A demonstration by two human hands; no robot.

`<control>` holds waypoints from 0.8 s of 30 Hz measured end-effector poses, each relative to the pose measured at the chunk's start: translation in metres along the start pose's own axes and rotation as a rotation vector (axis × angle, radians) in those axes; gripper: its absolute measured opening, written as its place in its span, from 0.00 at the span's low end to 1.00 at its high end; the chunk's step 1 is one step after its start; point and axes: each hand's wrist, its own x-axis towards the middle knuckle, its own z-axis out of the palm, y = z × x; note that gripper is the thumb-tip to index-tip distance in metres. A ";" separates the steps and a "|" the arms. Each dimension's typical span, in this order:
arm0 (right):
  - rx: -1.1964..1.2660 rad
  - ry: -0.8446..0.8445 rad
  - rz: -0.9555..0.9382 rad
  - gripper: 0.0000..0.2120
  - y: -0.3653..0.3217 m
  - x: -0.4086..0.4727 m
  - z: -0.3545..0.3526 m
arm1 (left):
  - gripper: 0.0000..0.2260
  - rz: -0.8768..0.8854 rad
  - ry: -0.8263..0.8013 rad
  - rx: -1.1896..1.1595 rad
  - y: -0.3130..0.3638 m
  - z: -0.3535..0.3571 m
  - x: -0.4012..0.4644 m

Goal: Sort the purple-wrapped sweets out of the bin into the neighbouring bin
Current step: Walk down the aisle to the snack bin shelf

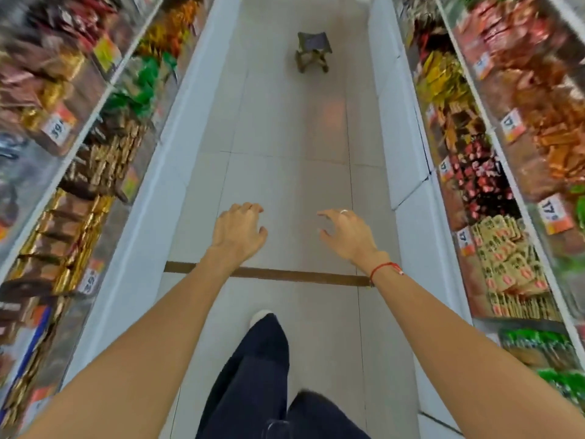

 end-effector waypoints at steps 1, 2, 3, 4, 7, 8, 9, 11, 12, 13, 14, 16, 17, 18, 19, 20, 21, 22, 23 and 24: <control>0.002 0.009 0.006 0.20 0.001 0.027 -0.009 | 0.20 0.010 0.005 0.003 -0.003 -0.008 0.029; 0.005 0.012 0.012 0.20 0.003 0.054 -0.017 | 0.20 0.022 0.008 0.007 -0.004 -0.015 0.059; 0.011 0.013 0.019 0.19 0.004 0.080 -0.025 | 0.20 0.033 0.008 0.012 -0.005 -0.023 0.089; 0.015 0.013 0.023 0.19 0.006 0.106 -0.033 | 0.19 0.043 0.008 0.015 -0.005 -0.030 0.118; 0.014 0.013 0.040 0.20 0.015 0.183 -0.054 | 0.19 0.066 0.018 0.023 -0.003 -0.049 0.202; 0.012 0.017 0.047 0.20 0.020 0.211 -0.062 | 0.19 0.066 0.024 0.021 -0.001 -0.053 0.231; 0.007 0.018 0.051 0.20 0.026 0.239 -0.069 | 0.19 0.064 0.028 0.021 0.001 -0.057 0.260; -0.006 0.028 0.048 0.20 0.037 0.297 -0.084 | 0.19 0.072 0.027 0.045 0.005 -0.061 0.321; -0.014 0.038 0.044 0.20 0.042 0.326 -0.091 | 0.18 0.076 0.023 0.061 0.008 -0.063 0.351; -0.021 0.044 0.042 0.20 0.048 0.355 -0.099 | 0.18 0.076 0.015 0.066 0.012 -0.067 0.380; -0.028 0.050 0.038 0.20 0.053 0.384 -0.107 | 0.18 0.073 0.013 0.060 0.015 -0.071 0.410; -0.045 0.071 0.020 0.20 0.064 0.440 -0.123 | 0.18 0.066 0.009 0.053 0.022 -0.079 0.468; -0.047 0.082 0.017 0.20 0.069 0.468 -0.133 | 0.19 0.061 0.004 0.044 0.025 -0.084 0.496; -0.046 0.097 0.013 0.19 0.074 0.495 -0.142 | 0.19 0.058 0.001 0.028 0.027 -0.089 0.524; -0.044 0.114 0.011 0.19 0.078 0.521 -0.151 | 0.19 0.057 0.000 0.009 0.029 -0.094 0.550; -0.045 0.132 0.010 0.19 0.082 0.547 -0.160 | 0.20 0.054 0.001 -0.006 0.030 -0.099 0.576; -0.049 0.146 0.009 0.18 0.087 0.574 -0.168 | 0.20 0.049 0.002 -0.018 0.030 -0.104 0.603; -0.052 0.156 0.007 0.18 0.091 0.601 -0.175 | 0.20 0.041 0.002 -0.028 0.029 -0.108 0.630; -0.048 0.161 0.008 0.18 0.095 0.628 -0.182 | 0.19 0.033 0.000 -0.036 0.027 -0.112 0.657; -0.043 0.161 0.010 0.17 0.100 0.657 -0.187 | 0.19 0.029 0.000 -0.039 0.024 -0.116 0.686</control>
